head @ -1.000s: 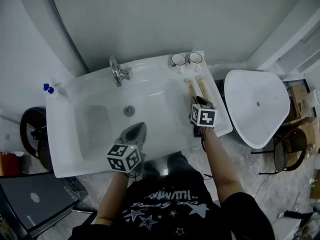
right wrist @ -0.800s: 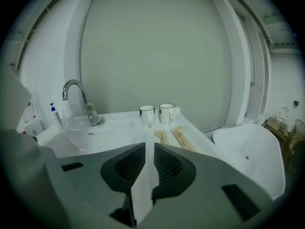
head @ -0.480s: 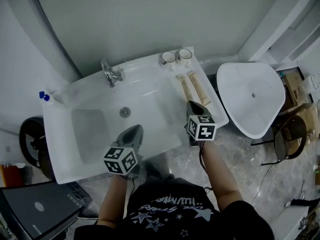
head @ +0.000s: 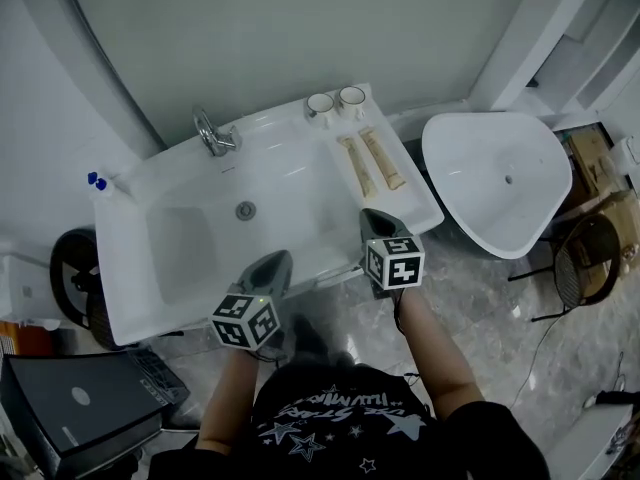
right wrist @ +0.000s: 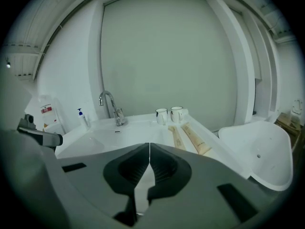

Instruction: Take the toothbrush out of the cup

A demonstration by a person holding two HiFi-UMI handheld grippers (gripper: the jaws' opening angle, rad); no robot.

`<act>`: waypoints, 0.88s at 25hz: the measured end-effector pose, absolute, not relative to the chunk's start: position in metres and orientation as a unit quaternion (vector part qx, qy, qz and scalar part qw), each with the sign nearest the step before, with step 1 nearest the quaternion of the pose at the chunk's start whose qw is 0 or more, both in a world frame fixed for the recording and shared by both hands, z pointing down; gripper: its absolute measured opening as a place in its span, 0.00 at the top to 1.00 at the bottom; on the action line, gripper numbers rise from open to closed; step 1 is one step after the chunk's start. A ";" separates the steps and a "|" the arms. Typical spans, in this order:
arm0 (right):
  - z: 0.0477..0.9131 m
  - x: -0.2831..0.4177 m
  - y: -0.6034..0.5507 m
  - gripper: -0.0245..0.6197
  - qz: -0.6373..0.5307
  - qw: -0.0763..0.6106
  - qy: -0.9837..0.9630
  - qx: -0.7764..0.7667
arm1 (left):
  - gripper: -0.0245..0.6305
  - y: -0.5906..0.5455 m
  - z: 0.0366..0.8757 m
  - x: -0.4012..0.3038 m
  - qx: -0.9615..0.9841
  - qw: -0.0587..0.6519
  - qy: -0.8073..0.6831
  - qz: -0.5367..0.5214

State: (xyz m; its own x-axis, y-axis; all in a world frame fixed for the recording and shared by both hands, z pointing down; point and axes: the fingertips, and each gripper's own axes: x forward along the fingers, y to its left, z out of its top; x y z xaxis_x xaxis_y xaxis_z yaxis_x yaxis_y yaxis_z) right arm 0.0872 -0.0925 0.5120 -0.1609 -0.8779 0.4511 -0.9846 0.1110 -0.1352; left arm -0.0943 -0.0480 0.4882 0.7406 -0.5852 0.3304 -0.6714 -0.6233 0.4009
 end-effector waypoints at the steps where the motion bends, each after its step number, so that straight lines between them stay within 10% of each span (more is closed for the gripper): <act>1: 0.511 0.088 -0.085 0.94 0.206 0.126 -0.736 0.632 | 0.93 -0.040 0.486 -0.092 0.898 0.254 -0.350 0.084; 22: 0.508 0.072 0.042 0.94 0.218 0.088 -0.777 0.584 | 0.93 0.096 0.459 -0.082 0.903 0.216 -0.362 0.081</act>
